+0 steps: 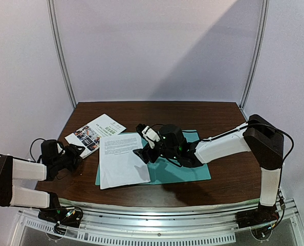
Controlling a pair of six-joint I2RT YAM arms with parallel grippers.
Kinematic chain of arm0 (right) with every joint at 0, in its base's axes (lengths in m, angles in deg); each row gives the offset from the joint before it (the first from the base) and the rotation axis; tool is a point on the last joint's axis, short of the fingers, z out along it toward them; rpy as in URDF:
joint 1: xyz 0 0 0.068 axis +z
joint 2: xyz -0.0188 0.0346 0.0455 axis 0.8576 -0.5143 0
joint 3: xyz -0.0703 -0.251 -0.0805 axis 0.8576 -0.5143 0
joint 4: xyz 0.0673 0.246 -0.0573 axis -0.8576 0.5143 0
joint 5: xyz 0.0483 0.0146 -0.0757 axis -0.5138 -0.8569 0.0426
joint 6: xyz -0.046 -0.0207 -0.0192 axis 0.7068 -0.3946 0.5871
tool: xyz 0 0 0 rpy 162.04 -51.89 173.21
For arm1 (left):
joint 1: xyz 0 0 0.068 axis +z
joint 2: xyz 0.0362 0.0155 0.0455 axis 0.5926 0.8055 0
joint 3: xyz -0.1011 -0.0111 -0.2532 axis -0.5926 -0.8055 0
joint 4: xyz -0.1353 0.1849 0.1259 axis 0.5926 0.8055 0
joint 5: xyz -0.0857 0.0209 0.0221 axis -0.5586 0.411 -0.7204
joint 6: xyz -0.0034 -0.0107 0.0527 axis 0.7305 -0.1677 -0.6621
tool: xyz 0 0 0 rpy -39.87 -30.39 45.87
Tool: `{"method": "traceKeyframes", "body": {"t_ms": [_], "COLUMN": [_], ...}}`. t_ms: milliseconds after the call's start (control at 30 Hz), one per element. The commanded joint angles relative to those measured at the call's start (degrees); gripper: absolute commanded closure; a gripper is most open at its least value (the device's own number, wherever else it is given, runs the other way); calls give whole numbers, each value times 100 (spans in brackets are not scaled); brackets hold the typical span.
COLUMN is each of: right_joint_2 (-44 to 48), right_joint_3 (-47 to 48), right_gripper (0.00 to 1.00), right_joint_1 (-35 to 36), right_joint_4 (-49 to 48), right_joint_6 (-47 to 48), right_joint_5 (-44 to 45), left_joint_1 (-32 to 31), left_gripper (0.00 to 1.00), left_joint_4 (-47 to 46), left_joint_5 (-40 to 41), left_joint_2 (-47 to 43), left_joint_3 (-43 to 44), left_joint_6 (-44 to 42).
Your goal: Put the files into the folder
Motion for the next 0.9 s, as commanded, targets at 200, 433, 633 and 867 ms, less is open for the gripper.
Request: {"method": "traceKeyframes", "body": {"t_ms": [200,433,633,867], "right_joint_2": [-40,-51,-63,-86], "right_joint_3": [100,109,135,166], "right_gripper": [19,19,19,19], "right_joint_1": [23,20,23,23], "right_joint_4": [149,161,177,198], "right_joint_6": [-36,-26,-18,-9], "right_joint_5": [-62,-77,-80,-85], "left_joint_1": [49,51,50,55], "left_gripper": [38,39,42,46], "left_joint_4": [-472,-453,-499,-728], "left_joint_5": [74,149,211,264], "left_joint_2": [340,388,367,658], "left_joint_3": [-110,-25,72,106], "left_joint_6": [0,-39,29,67]}}
